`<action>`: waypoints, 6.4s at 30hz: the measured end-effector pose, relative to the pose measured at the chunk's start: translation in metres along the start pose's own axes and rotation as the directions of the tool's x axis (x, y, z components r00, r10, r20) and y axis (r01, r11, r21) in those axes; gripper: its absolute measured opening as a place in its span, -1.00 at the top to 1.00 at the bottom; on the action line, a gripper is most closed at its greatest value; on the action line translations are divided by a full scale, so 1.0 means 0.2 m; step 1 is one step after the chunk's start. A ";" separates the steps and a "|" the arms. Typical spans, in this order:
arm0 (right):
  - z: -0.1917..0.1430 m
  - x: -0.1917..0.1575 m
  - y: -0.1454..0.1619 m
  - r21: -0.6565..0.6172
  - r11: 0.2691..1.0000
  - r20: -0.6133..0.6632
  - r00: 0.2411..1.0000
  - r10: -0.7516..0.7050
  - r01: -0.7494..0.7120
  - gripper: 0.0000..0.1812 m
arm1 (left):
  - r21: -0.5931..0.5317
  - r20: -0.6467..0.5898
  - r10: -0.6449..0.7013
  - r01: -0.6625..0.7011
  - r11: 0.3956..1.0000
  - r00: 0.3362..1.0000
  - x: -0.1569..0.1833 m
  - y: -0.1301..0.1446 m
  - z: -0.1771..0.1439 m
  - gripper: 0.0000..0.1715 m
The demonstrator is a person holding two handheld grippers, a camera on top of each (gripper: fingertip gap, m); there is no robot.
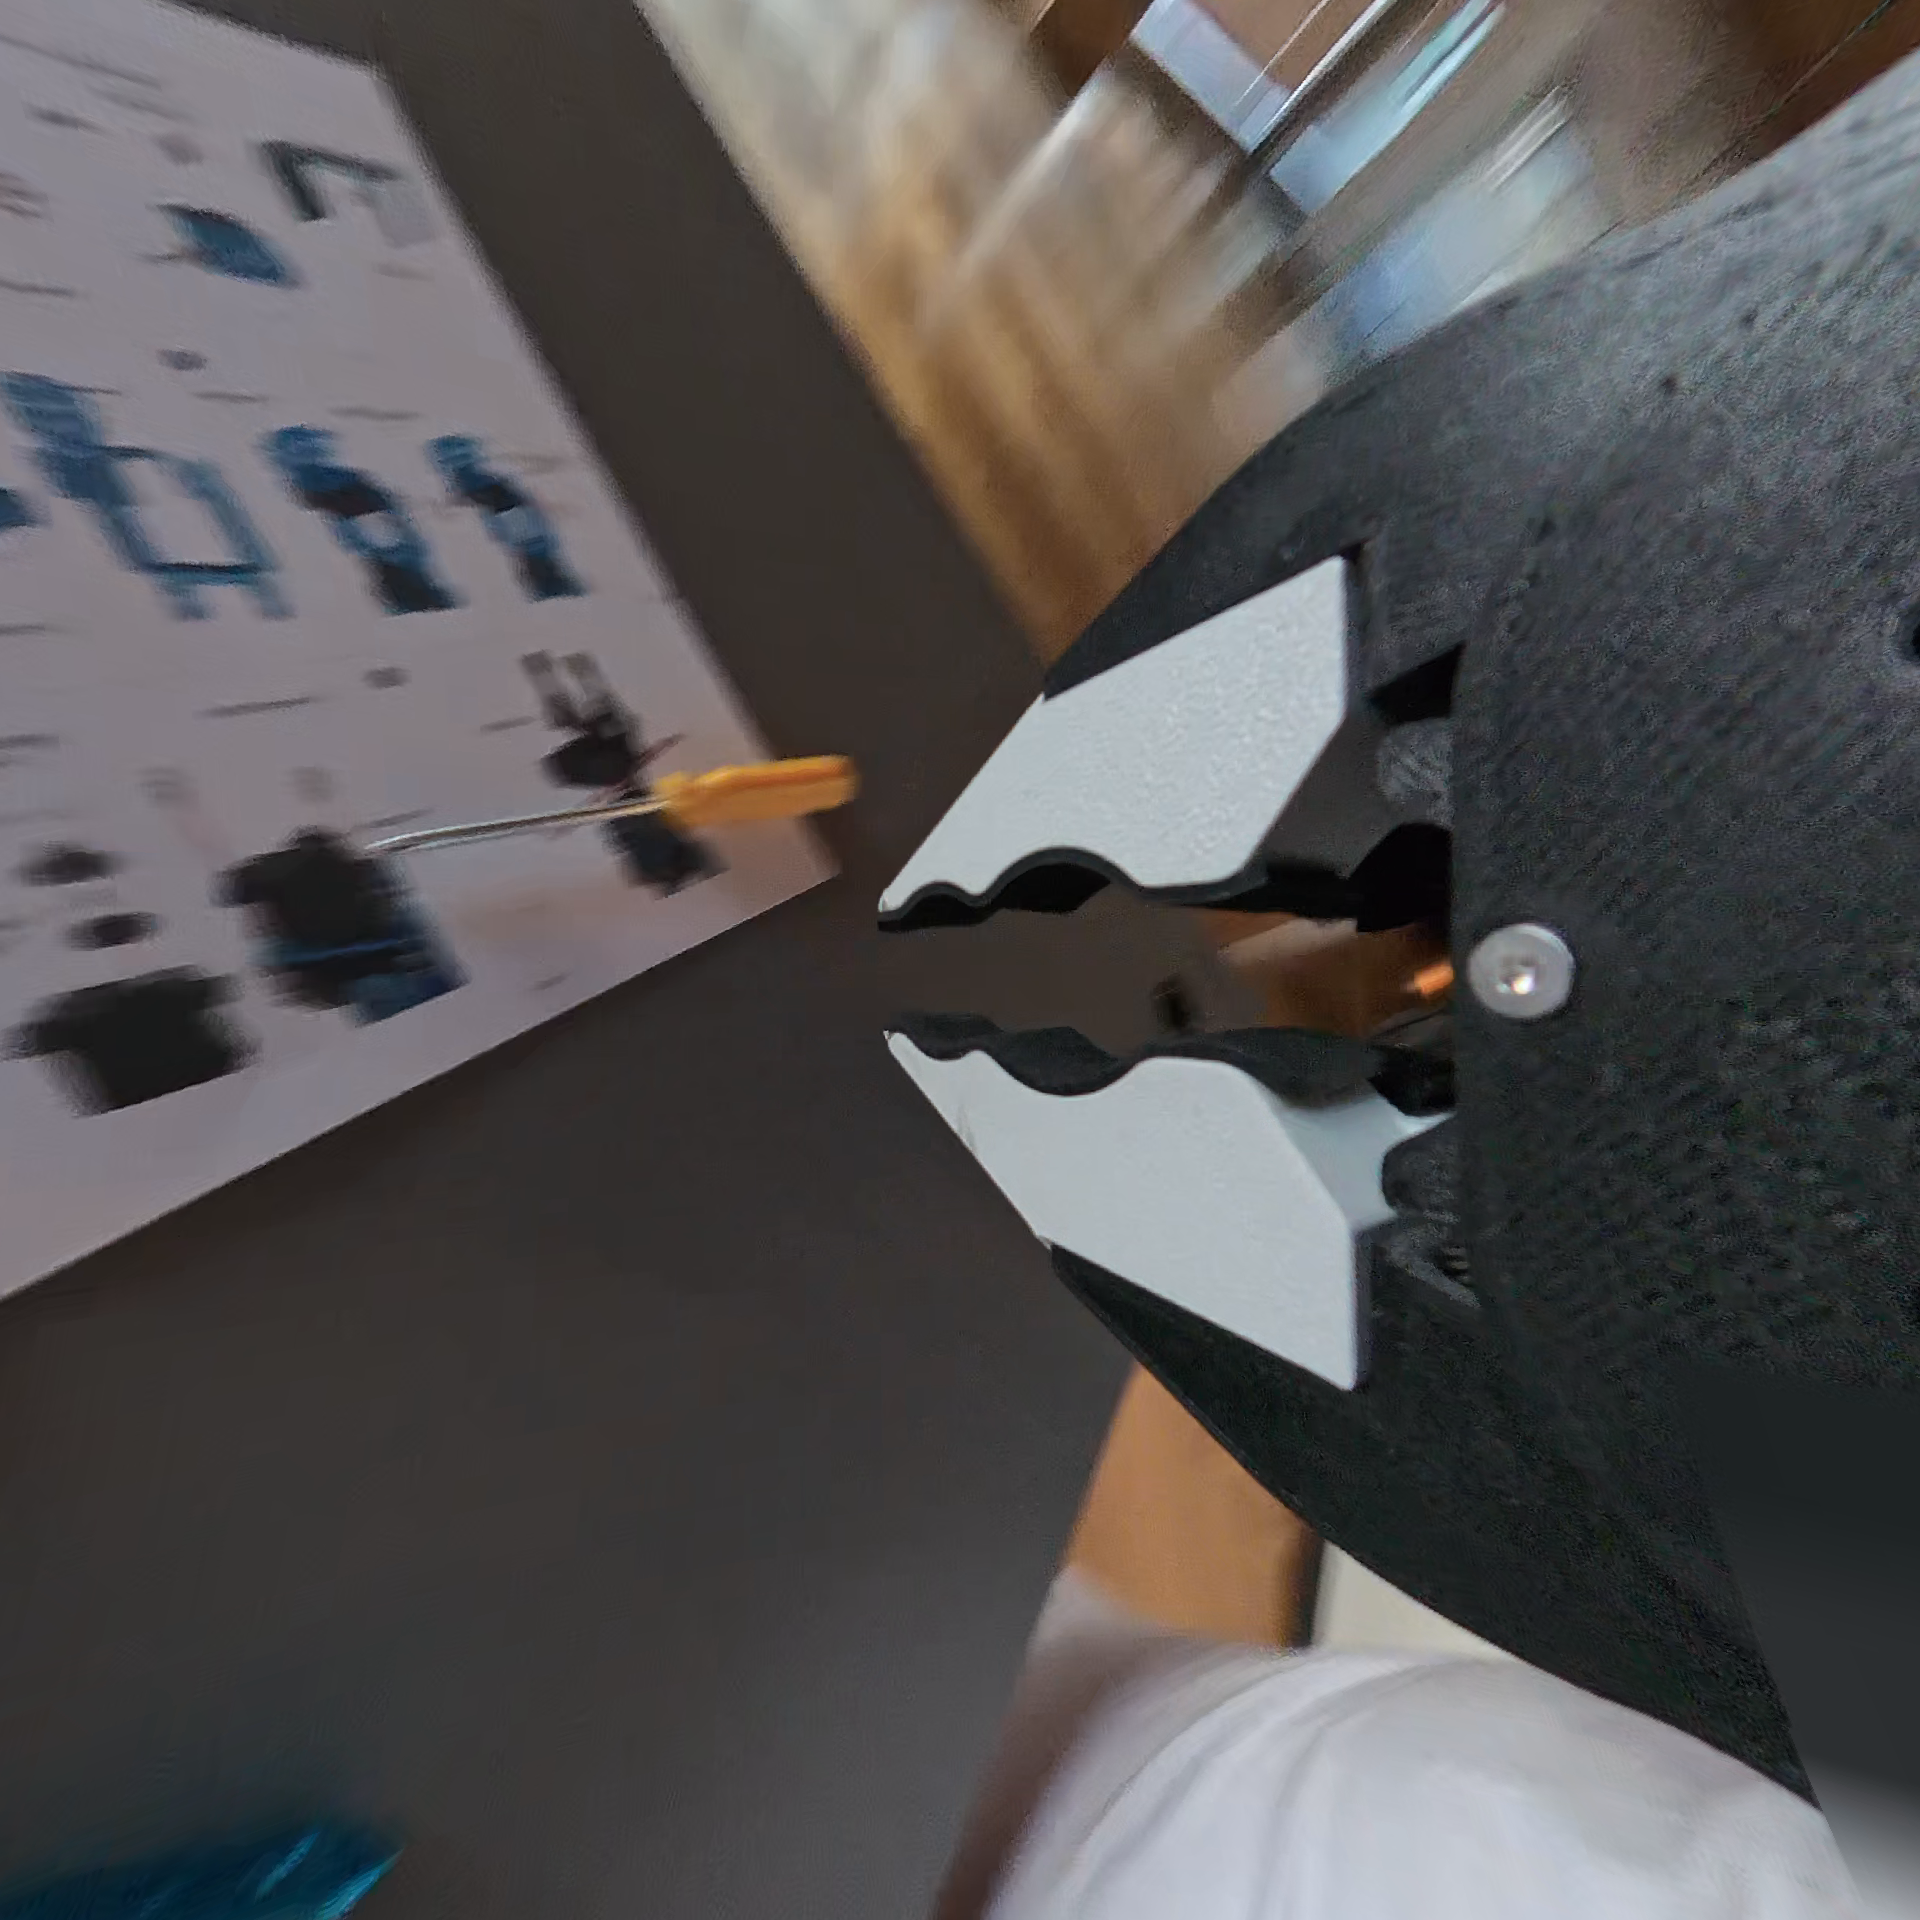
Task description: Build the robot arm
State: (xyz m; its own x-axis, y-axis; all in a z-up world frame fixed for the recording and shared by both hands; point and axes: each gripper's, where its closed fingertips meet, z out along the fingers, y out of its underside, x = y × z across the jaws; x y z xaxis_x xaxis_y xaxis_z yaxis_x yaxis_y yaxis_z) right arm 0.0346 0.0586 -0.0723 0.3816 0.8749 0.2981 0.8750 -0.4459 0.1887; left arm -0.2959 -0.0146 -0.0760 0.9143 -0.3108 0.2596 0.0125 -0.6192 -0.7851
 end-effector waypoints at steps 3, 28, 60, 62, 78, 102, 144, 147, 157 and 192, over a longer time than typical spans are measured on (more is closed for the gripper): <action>-0.14 -0.03 0.04 -0.205 0.976 -0.072 0.993 -0.095 0.078 0.88 | -0.042 -0.062 0.011 -0.014 0.999 0.998 0.00 -0.03 0.06 0.54; -0.51 -0.43 0.01 -0.599 0.796 -0.064 0.986 -0.157 0.088 0.81 | -0.092 -0.468 0.057 -0.113 0.989 0.882 0.00 -0.03 0.30 0.55; 0.16 -0.75 -0.54 0.835 0.485 0.342 0.935 -0.091 -0.259 0.81 | 0.065 -0.444 -0.104 0.148 0.987 0.890 -0.20 -0.34 0.18 0.58; 0.16 -0.75 -0.55 0.834 0.498 0.327 0.940 -0.096 -0.240 0.85 | 0.084 -0.475 -0.118 0.178 0.980 0.872 -0.20 -0.36 0.13 0.58; 0.16 -0.70 -0.64 0.889 0.457 0.220 0.846 -0.487 0.032 0.71 | 0.206 -0.432 -0.087 0.192 0.960 0.898 -0.29 -0.45 0.01 0.59; 0.19 -0.56 -0.71 0.901 0.433 0.250 0.828 -0.501 -0.010 0.67 | 0.087 -0.426 -0.190 0.250 0.964 0.884 -0.32 -0.36 0.15 0.60; 0.10 -0.42 -0.73 0.939 0.336 0.212 0.892 -0.399 -0.072 0.65 | 0.053 -0.449 -0.192 0.241 0.969 0.873 -0.27 -0.33 0.16 0.60; 0.06 -0.39 -0.71 0.951 0.299 0.194 0.903 -0.383 -0.078 0.65 | 0.047 -0.455 -0.198 0.246 0.968 0.868 -0.27 -0.33 0.16 0.60; 0.01 -0.27 -0.77 0.970 0.217 0.166 0.955 -0.246 -0.113 0.64 | 0.062 -0.441 -0.183 0.233 0.971 0.879 -0.28 -0.34 0.15 0.60; 0.06 -0.31 -0.75 0.959 0.276 0.143 0.948 -0.285 -0.062 0.56 | 0.058 -0.436 -0.193 0.241 0.969 0.879 -0.28 -0.34 0.15 0.61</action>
State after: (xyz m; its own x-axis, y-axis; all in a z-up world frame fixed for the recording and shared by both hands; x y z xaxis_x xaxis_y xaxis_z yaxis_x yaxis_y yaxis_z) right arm -0.1169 0.0730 -0.1296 0.1553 0.9833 0.0952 0.5040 0.0040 -0.8637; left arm -0.3364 0.0668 -0.0548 0.6251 -0.4681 0.6246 0.2557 -0.6332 -0.7305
